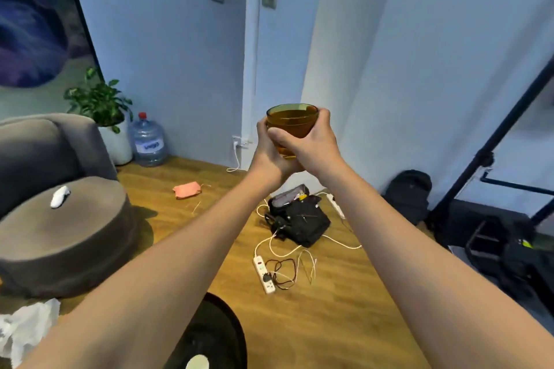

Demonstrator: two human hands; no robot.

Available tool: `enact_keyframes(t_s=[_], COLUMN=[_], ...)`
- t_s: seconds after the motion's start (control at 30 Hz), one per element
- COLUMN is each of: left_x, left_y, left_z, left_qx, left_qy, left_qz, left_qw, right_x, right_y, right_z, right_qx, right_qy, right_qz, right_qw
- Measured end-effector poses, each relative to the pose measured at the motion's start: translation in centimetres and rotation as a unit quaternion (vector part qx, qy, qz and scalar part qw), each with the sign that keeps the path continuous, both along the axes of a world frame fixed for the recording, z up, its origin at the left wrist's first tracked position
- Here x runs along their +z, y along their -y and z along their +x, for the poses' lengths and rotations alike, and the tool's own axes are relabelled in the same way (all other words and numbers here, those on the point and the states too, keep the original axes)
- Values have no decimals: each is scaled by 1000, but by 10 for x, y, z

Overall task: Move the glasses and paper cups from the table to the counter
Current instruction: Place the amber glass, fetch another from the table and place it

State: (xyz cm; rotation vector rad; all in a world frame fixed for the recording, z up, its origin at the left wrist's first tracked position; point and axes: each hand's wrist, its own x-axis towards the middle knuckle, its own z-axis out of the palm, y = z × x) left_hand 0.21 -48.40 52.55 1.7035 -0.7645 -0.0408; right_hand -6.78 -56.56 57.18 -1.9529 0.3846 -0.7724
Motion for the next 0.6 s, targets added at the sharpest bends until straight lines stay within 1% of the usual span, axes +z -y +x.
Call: enact_keyframes(t_s=[0.03, 0.17, 0.23, 0.33, 0.4, 0.53, 0.6], left_x=[2, 5, 8, 14, 17, 23, 24], left_y=[9, 40, 49, 69, 85, 115, 129], left_z=[-10, -51, -64, -78, -88, -117, -143], left_qx=[-23, -62, -72, -113, -150, -232, -281], left_qy=[-15, -60, -54, -39, -34, -41, -27], left_qz=[-14, -59, -67, -74, -64, -49, -72], left_qw=[1000, 994, 994, 990, 986, 971, 957], right_x=[3, 6, 6, 10, 12, 16, 13], right_y=[6, 27, 35, 49, 60, 77, 86], right_z=[-10, -52, -67, -92, -110, -151, -180], right_qx=[-12, -48, -60, -84, -110, -160, -203], right_qy=[5, 5, 4, 9, 8, 2, 11], right_qz=[-7, -13, -14, -23, -26, -46, -48], right_qw=[1000, 999, 998, 996, 994, 986, 978])
